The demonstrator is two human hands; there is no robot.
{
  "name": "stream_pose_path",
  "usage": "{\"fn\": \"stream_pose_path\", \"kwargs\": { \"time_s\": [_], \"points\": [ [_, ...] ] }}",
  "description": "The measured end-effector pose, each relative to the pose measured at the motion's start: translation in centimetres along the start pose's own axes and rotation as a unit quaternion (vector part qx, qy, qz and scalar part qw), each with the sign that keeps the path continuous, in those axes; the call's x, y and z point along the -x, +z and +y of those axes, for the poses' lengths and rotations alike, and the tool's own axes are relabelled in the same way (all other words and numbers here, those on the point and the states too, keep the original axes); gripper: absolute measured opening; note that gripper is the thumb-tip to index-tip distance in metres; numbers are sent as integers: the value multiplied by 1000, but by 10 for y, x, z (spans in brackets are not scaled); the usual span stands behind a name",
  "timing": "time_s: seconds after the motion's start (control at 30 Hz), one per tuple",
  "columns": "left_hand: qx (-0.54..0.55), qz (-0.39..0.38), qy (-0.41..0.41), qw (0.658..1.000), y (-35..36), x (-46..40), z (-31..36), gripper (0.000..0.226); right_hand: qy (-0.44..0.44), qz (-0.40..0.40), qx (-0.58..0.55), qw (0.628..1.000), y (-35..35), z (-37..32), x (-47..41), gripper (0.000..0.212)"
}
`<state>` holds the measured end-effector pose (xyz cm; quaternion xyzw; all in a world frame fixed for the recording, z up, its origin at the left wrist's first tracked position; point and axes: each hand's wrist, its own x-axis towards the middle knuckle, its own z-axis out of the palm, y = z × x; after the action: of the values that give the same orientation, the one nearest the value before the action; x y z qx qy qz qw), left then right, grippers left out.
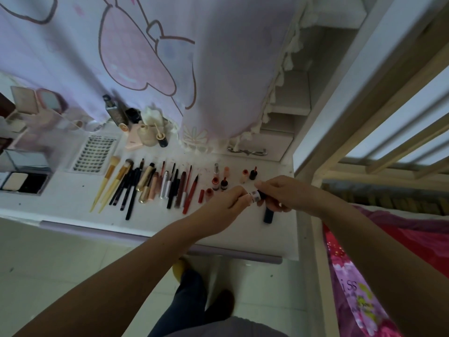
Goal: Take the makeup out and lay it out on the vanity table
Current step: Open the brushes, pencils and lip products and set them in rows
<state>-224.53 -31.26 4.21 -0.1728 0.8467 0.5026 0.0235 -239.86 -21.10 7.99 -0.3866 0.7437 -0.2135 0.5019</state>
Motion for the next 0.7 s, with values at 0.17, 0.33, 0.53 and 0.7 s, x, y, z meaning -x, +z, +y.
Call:
{"fn": "stream_pose_path", "kwargs": {
  "time_s": [0.17, 0.33, 0.53, 0.7],
  "points": [
    [17, -10, -13, 1000, -7, 5, 0, 23, 29, -40, -35, 998, -5, -4, 2, 26],
    [47, -50, -44, 997, -10, 6, 1, 24, 6, -31, -10, 999, -1, -3, 0, 31],
    [317, -155, -164, 921, -21, 19, -23, 28, 4, 15, -85, 996, -20, 24, 11, 9],
    [352, -83, -198, 911, 12, 14, -28, 18, 29, 38, -286, 957, -13, 51, 0, 17]
  ]
}}
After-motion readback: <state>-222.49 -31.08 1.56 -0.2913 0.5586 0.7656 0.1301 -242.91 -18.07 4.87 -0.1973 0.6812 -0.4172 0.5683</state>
